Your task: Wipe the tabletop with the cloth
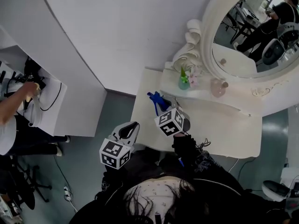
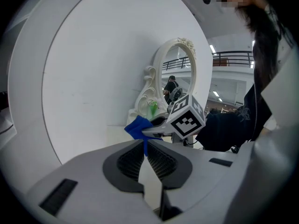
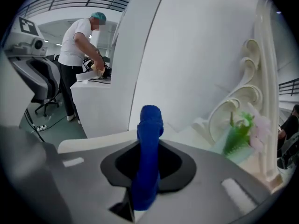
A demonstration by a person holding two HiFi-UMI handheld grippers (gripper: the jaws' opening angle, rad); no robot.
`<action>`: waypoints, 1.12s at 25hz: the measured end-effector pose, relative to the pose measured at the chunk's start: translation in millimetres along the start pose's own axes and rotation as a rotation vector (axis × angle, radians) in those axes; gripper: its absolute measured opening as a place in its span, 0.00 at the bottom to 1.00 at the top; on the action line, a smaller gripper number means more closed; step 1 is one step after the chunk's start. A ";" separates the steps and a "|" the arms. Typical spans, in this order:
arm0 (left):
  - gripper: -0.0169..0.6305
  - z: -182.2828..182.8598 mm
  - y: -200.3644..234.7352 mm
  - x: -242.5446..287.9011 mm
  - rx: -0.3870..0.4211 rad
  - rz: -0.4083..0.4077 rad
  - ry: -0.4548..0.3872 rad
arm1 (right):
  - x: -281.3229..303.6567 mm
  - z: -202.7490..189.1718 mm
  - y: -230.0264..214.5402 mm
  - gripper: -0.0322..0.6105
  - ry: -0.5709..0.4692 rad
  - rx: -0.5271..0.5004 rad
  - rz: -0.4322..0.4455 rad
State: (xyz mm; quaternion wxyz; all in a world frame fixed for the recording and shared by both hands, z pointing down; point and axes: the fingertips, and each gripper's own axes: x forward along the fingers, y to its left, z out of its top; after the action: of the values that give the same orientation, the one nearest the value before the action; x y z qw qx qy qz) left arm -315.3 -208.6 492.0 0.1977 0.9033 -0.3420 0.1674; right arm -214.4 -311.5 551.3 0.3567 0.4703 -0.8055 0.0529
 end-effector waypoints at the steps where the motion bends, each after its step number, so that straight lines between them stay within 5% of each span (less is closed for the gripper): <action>1: 0.03 -1.5 3.0 -2.7 -0.004 0.003 0.000 | 8.3 2.6 9.8 0.17 0.006 -0.013 0.014; 6: 0.03 -6.1 17.4 -16.4 -0.025 0.028 0.001 | 49.3 -1.8 52.3 0.17 0.064 -0.075 0.070; 12: 0.03 -8.5 33.5 -28.8 -0.038 0.060 0.002 | 75.1 -39.6 84.1 0.17 0.182 -0.025 0.134; 23: 0.03 -3.5 27.2 -18.4 -0.011 0.013 0.012 | 82.0 -54.4 86.7 0.17 0.178 -0.273 0.057; 28: 0.03 -4.3 14.8 -5.8 0.004 -0.035 0.026 | 71.9 -71.1 66.3 0.16 0.203 -0.246 0.011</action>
State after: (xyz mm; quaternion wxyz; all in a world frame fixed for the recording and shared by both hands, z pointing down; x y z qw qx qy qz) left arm -330.3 -213.6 496.8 0.2031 0.9072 -0.3234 0.1764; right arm -251.6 -296.8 665.3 0.4911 0.4107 -0.7682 0.0032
